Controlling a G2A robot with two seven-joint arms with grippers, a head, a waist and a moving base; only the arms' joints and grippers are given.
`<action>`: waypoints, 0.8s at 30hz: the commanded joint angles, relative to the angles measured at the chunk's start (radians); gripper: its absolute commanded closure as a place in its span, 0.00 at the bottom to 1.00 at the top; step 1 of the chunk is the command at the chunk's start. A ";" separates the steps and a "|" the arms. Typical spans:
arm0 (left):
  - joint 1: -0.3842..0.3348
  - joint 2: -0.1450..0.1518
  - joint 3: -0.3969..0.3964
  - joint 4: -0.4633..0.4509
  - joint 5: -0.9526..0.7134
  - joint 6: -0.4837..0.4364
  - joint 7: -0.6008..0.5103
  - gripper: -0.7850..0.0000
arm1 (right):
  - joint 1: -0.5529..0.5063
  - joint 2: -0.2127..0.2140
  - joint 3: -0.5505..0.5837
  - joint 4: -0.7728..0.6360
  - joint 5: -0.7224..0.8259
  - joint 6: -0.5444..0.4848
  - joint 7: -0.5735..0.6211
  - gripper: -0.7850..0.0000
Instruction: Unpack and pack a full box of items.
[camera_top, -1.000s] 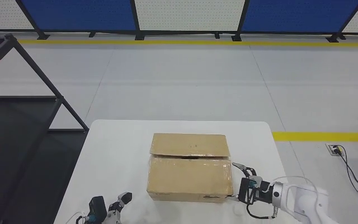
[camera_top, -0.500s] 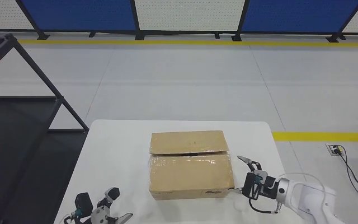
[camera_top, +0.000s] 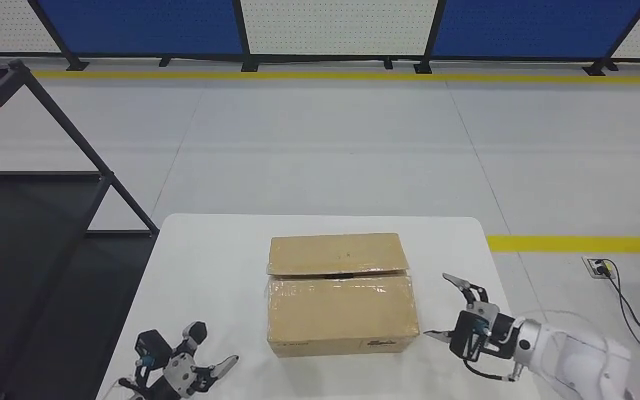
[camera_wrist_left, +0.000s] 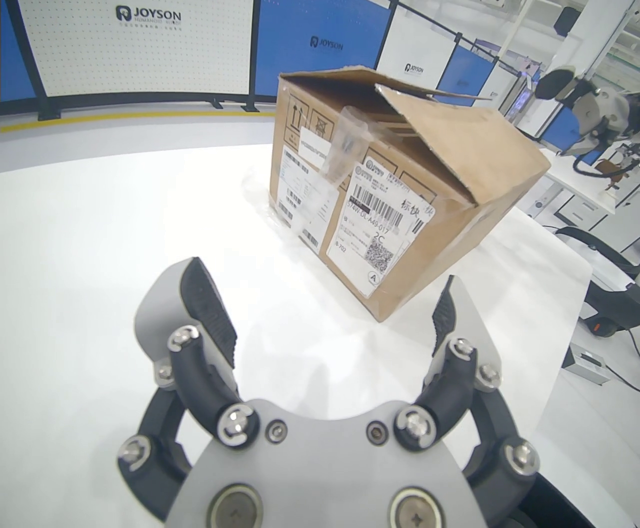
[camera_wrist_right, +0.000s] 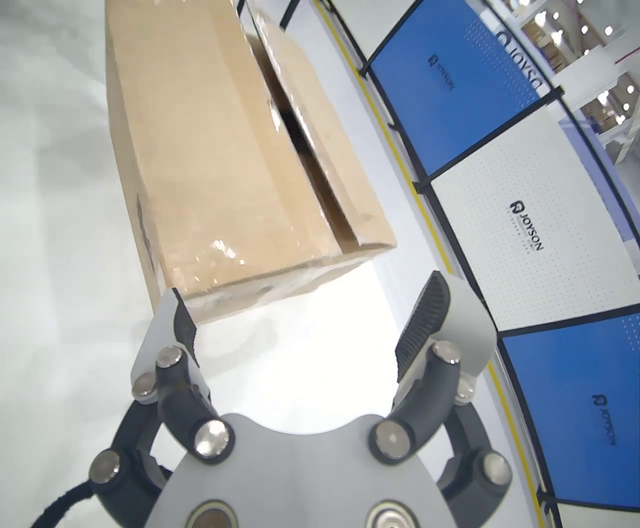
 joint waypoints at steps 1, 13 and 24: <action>0.006 0.000 -0.001 0.000 -0.001 -0.003 0.006 0.00 | 0.023 -0.002 -0.013 0.030 0.010 -0.002 0.012 0.00; 0.014 0.000 -0.011 -0.002 -0.003 -0.015 0.008 0.00 | 0.072 -0.013 -0.086 0.102 -0.027 0.046 0.053 0.00; 0.004 -0.001 -0.011 0.015 -0.019 -0.013 -0.010 0.00 | 0.061 -0.002 -0.115 0.101 -0.113 -0.002 -0.097 0.00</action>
